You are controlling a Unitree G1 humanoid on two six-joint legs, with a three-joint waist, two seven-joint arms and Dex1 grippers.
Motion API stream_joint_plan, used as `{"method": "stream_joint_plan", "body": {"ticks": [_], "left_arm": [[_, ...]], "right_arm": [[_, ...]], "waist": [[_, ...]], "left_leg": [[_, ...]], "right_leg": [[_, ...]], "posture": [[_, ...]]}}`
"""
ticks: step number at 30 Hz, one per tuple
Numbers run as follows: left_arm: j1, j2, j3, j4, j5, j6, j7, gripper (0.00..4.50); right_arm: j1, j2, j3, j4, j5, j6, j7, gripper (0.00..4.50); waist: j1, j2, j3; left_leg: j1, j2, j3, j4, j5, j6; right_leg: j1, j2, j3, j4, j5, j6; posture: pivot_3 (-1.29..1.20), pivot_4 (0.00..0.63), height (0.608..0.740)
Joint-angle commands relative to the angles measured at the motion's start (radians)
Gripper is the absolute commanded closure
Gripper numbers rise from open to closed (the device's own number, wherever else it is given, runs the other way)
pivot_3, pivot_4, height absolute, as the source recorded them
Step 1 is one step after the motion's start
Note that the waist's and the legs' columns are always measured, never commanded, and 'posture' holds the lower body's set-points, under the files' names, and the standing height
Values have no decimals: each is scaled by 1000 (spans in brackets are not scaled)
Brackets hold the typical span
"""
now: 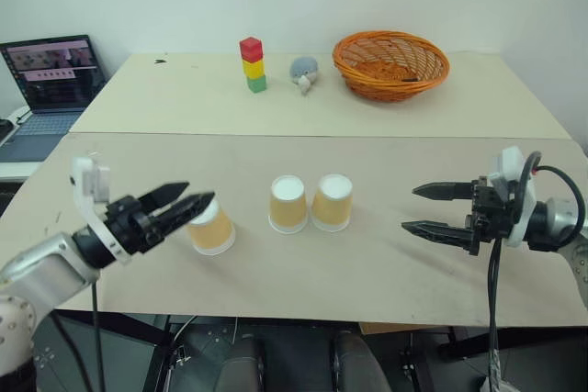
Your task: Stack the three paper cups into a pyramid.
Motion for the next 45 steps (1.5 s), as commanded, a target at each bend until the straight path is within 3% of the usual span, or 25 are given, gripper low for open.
{"method": "stream_joint_plan", "body": {"ticks": [1,6,39,45], "left_arm": [[84,19,0,21,179,-135,-121,0],[117,-26,-57,64,310,-261,-181,0],[-200,-89,-331,252,432,-307,-274,0],[-197,-83,-344,251,445,-293,-277,1695]], "right_arm": [[-14,-1,-10,-21,21,-9,-16,50],[-31,23,27,-13,7,-31,-25,50],[25,-5,-46,-61,25,-34,-64,50],[30,-7,-56,-56,29,-32,-71,0]], "waist": [[3,0,0],[15,0,0],[23,0,0],[22,0,0]], "left_leg": [[0,0,0,-1,0,0],[-1,1,0,-3,1,-2],[-5,1,-2,-4,3,-4],[-4,1,-2,-4,3,-4]], "right_leg": [[0,0,0,0,0,0],[-1,-1,-4,-1,0,-1],[2,-3,-19,-1,0,-1],[2,-3,-19,-1,0,-1]], "posture": [[0,150,628],[0,150,628],[0,150,628],[0,150,628]]}}
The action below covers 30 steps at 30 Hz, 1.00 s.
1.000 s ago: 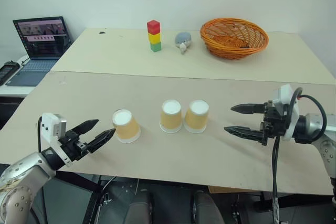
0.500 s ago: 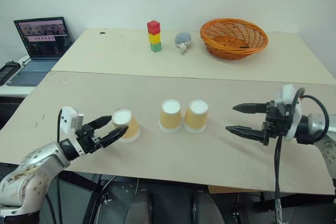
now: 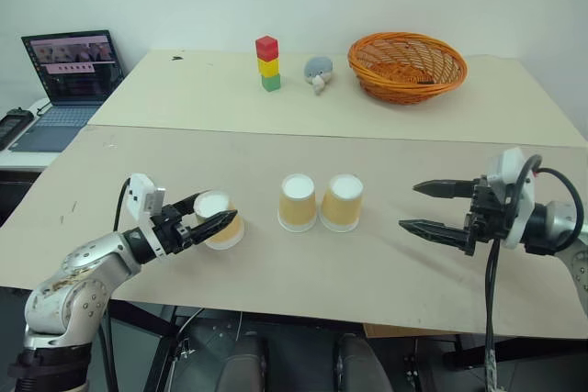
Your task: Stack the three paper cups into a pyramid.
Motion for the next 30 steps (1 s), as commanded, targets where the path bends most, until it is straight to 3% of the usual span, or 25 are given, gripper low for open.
{"method": "stream_joint_plan", "body": {"ticks": [1,7,12,15,21,30], "left_arm": [[-5,12,-5,-16,24,-6,2,1695],[-92,11,1,14,18,-9,-5,1695],[-420,9,-9,115,-38,53,-6,1695],[-599,7,-33,159,-139,179,-49,1695],[-817,-5,-97,236,-264,360,-168,1695],[-983,-54,-229,421,-185,379,-348,1695]], "right_arm": [[-3,-19,-45,-24,27,-11,0,0],[-23,-26,-29,-6,25,-16,0,0],[-40,-34,-15,11,20,-20,7,0],[-44,-40,-16,16,19,-20,9,0],[-23,-46,-35,-1,25,-13,4,0],[38,-53,-85,-50,45,7,-27,0]], "waist": [[0,0,0],[1,0,0],[11,-3,1],[1,-1,1],[-17,-3,2],[-20,-3,6]], "left_leg": [[0,0,0,0,0,0],[1,0,0,0,0,0],[0,-2,-1,0,2,0],[0,-3,0,0,3,-1],[3,-6,0,0,4,-4],[4,-6,0,0,4,-3]], "right_leg": [[0,0,0,0,0,0],[1,0,0,0,0,0],[2,3,-5,-1,0,1],[6,1,-3,2,0,1],[10,1,-3,5,0,1],[10,2,-3,-2,0,1]], "posture": [[0,150,628],[0,150,628],[0,150,628],[0,150,628],[0,150,628],[0,150,628]]}}
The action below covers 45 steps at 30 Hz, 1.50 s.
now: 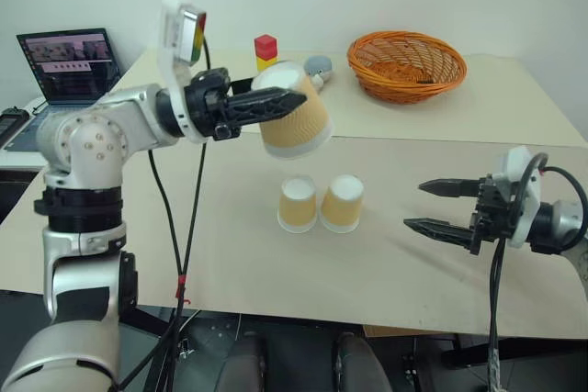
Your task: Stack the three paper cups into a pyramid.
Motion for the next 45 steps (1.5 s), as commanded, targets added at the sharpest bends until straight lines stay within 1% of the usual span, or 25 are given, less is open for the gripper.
{"method": "stream_joint_plan", "body": {"ticks": [1,4,8,15,25,37,41,42,45], "left_arm": [[-31,-12,-64,39,68,-27,-84,1695],[-23,-31,-116,72,136,-70,-131,1695],[-15,-61,-163,120,214,-129,-179,1695],[-22,-98,-205,183,301,-191,-252,1695],[-21,-150,-217,249,391,-266,-283,1695],[-46,-226,-201,290,442,-312,-271,1695],[-42,-229,-190,273,445,-311,-259,397],[-45,-230,-163,270,428,-300,-247,115],[-54,-223,-107,259,380,-241,-236,115]], "right_arm": [[15,-22,-67,-46,27,9,-14,0],[31,-22,-81,-57,34,12,-23,0],[48,-22,-98,-70,39,16,-33,0],[63,-16,-110,-85,41,21,-45,0],[76,-10,-114,-105,48,23,-70,0],[90,-17,-125,-113,65,25,-83,0],[95,-17,-126,-111,65,25,-86,0],[94,-19,-127,-108,66,25,-85,0],[91,-20,-127,-101,69,27,-82,0]], "waist": [[0,0,0],[0,0,0],[-1,0,0],[-1,0,1],[0,0,2],[0,-1,3],[1,-1,3],[0,-1,3],[0,-1,3]], "left_leg": [[1,0,0,0,0,0],[1,0,0,0,1,3],[1,1,0,-1,1,3],[0,1,0,-1,2,2],[0,0,0,-1,2,3],[0,0,0,-1,2,3],[0,0,0,-1,2,3],[0,0,0,-1,2,3],[1,1,0,-1,2,3]], "right_leg": [[1,0,1,0,0,0],[2,1,0,0,0,0],[2,1,1,0,0,0],[1,0,1,0,0,0],[3,0,1,-3,0,0],[3,0,1,-3,0,0],[3,0,1,-3,0,0],[3,0,0,-3,0,0],[3,0,1,-3,0,0]], "posture": [[0,150,628],[0,150,628],[0,150,628],[0,150,628],[0,150,628],[0,150,628],[0,150,628],[0,150,628],[0,150,628]]}}
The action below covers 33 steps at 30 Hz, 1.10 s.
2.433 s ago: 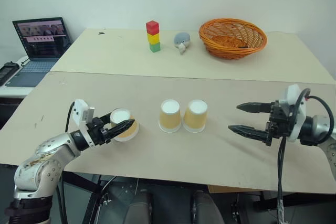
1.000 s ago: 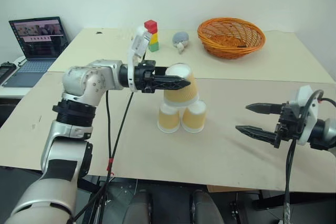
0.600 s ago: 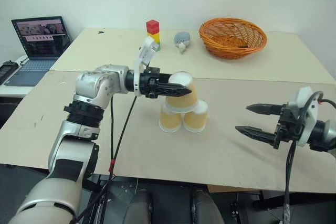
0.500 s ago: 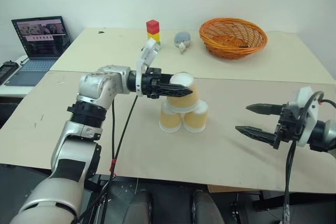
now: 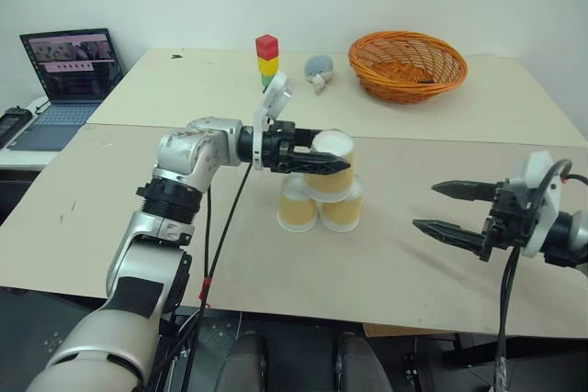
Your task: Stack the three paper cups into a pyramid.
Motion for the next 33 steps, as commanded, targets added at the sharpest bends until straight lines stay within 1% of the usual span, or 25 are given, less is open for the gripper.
{"method": "stream_joint_plan", "body": {"ticks": [1,5,11,13,17,21,25,27,29,31,33], "left_arm": [[-33,11,88,-52,-60,31,25,115],[-36,19,169,-132,-103,63,100,115],[-53,57,312,-270,-212,129,246,115],[-45,75,361,-313,-263,177,298,115],[55,124,468,-423,-348,245,416,115],[173,137,560,-503,-370,236,567,115],[261,103,613,-550,-342,173,729,115],[292,71,638,-564,-342,149,822,115],[343,38,637,-595,-315,99,880,115],[384,18,628,-619,-312,86,925,115],[477,-44,607,-668,-288,41,975,115]], "right_arm": [[-6,-13,-38,-18,21,4,-5,0],[-19,-13,-36,-6,25,7,-5,0],[-36,-4,-18,26,1,-6,-20,0],[-31,-5,-15,26,3,-6,-17,0],[-7,-3,-20,25,4,-7,-14,0],[7,0,-41,39,-12,-16,-33,0],[9,14,-67,61,-45,-41,-82,0],[6,24,-79,75,-65,-46,-117,0],[2,43,-89,90,-96,-68,-161,0],[0,59,-98,95,-109,-72,-197,0],[14,105,-119,79,-125,-80,-268,0]], "waist": [[0,0,0],[0,0,0],[-1,0,0],[0,0,0],[0,1,0],[-1,0,0],[6,0,1],[12,0,1],[19,0,0],[22,0,0],[23,1,0]], "left_leg": [[0,0,0,0,0,0],[0,0,0,0,0,-1],[0,1,0,0,1,-1],[1,1,0,0,1,-1],[2,2,-1,0,1,-1],[2,2,-1,0,1,-1],[1,3,-2,0,1,-1],[1,3,-2,0,1,-1],[1,3,-2,0,3,-5],[0,3,-2,0,3,-5],[-1,3,-2,0,3,-6]], "right_leg": [[0,0,0,0,0,0],[0,0,0,0,0,0],[0,-1,1,0,0,0],[0,-1,1,1,0,0],[1,-1,1,4,0,0],[1,-1,3,6,0,0],[1,-1,2,6,0,0],[1,-2,3,6,0,0],[1,-3,3,6,0,0],[1,-3,3,7,0,0],[1,-3,3,9,0,0]], "posture": [[0,150,628],[0,150,628],[0,150,628],[0,150,628],[0,150,628],[0,150,628],[0,150,628],[0,150,628],[0,150,628],[0,150,628],[0,150,628]]}}
